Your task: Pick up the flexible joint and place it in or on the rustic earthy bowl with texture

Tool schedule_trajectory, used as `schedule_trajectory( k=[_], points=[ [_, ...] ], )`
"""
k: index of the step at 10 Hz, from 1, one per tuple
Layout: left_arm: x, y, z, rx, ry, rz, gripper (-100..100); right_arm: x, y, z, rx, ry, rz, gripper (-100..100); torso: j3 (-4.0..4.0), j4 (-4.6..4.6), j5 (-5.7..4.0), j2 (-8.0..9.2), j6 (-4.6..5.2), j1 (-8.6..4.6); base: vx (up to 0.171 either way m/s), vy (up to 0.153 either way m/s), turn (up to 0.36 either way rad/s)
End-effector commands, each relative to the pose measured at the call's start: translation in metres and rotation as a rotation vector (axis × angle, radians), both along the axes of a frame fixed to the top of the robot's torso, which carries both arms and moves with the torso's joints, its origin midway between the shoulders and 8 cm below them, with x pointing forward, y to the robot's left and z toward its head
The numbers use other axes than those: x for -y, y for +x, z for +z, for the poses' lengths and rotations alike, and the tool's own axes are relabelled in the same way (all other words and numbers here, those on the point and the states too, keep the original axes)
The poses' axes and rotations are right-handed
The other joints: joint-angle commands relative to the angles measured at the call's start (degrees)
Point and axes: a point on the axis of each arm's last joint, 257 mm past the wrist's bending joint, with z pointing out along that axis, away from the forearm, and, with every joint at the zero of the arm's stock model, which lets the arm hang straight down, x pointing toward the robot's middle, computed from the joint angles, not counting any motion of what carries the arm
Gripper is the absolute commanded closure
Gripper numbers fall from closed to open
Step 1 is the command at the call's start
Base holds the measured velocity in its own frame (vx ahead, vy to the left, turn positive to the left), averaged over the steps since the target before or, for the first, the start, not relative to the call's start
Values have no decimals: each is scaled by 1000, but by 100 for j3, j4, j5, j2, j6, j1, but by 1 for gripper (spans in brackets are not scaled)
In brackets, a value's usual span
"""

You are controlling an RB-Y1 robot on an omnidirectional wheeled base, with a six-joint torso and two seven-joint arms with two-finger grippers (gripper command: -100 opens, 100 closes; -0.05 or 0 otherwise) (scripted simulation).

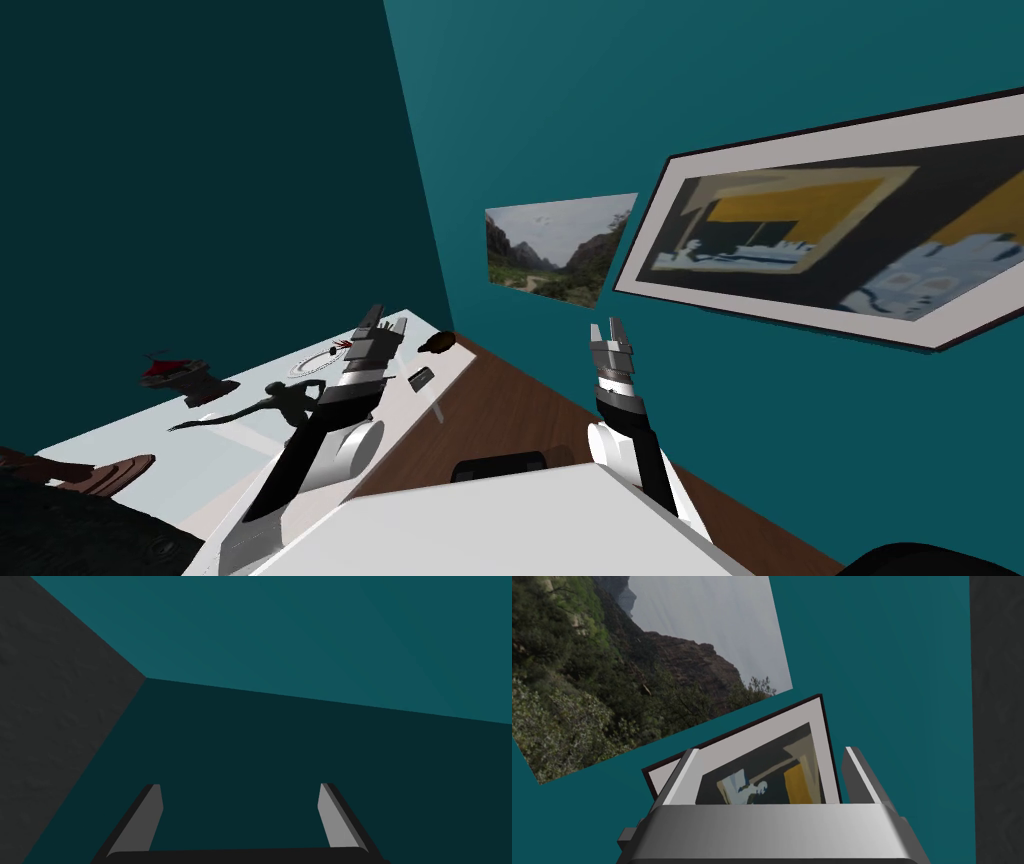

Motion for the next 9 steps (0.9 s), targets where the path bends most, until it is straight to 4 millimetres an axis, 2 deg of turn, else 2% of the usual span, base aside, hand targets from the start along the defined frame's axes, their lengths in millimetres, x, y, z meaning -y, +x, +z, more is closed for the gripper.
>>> schedule_trajectory(
  k=[1,2,3,4,5,6,7,8,9],
  points=[
    [-12,12,-15,-59,-4,14,-100,0,0,0,0,0,0,0,0,0,0,0,0,0,11,-32,26],
    [-12,14,-17,-67,-5,15,-100,0,0,0,0,0,0,0,-2,-1,0,-3,-1,0,10,-26,17],
    [-23,24,-31,-116,-8,29,-100,0,0,0,0,0,0,0,-2,-1,0,-3,0,1,8,-31,28],
    [-23,26,-34,-129,-10,30,-100,0,0,0,0,0,0,0,-3,-1,1,-4,0,0,11,-27,14],
    [-34,35,-46,-171,-12,46,-100,0,0,0,0,0,0,0,-2,-1,0,-4,0,0,20,-34,27],
    [-35,38,-52,-196,-16,48,-100,0,0,0,0,0,0,0,-4,-2,0,-7,0,-1,21,-32,18],
    [-47,47,-66,-241,-19,66,-100,0,0,0,0,0,0,0,-5,-2,0,-8,0,-1,34,-42,27],
    [-48,49,-72,-267,-23,68,-100,0,0,0,0,0,0,0,-7,-3,0,-12,-1,-4,28,-39,17],
    [-61,57,-86,-313,-27,87,-100,0,0,0,0,0,0,0,-6,-3,-1,-11,0,-3,32,-48,31]
  ],
)
